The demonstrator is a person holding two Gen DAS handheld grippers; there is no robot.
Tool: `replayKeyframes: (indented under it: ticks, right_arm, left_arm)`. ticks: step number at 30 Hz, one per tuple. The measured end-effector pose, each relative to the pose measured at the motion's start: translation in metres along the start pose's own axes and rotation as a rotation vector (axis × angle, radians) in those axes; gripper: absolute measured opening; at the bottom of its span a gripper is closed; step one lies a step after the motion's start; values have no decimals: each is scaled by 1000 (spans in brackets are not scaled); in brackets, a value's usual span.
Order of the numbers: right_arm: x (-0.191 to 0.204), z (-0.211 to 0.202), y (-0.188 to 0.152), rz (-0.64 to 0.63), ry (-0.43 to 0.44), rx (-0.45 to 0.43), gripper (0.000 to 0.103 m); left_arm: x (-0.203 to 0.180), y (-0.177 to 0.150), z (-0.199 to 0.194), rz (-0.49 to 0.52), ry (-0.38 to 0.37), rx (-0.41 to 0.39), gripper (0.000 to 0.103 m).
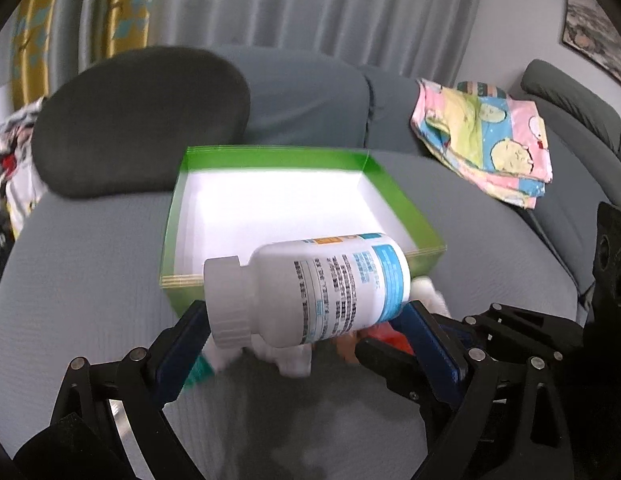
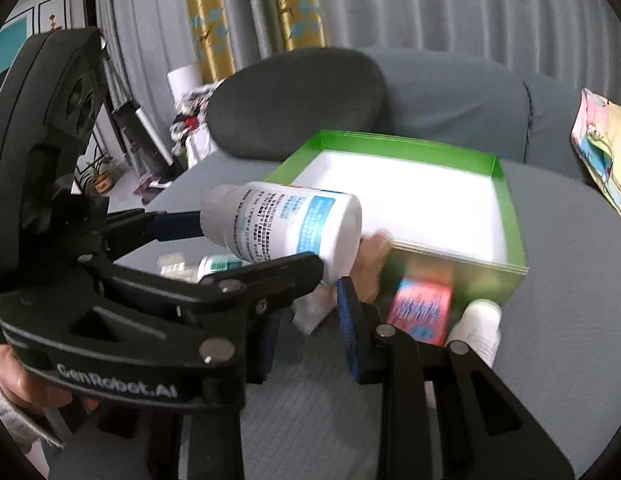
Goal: Organize rigid objects
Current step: 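Carry the blue-label bottle into the green box and open the right gripper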
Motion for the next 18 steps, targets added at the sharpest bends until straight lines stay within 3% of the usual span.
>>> replayKeyframes:
  ticks: [10,18]
  right_arm:
    - [-48,18,57,6,-45,-51,28]
    - [-80,59,73,68,-57,13,32]
  left_arm:
    - [-5,63,37,5,-17,-35,95]
    - [1,72,84,-57,-46,49,95]
Point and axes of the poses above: each gripper's, at about its wrist camera, not at the fingertips, and z roughly the way its jaws point, x to its left, y to its top, the point moved 8 cm from there along z, roughly the way its jaws point, and after that the axes turned 10 degrees about y, right-handed, at the moved point
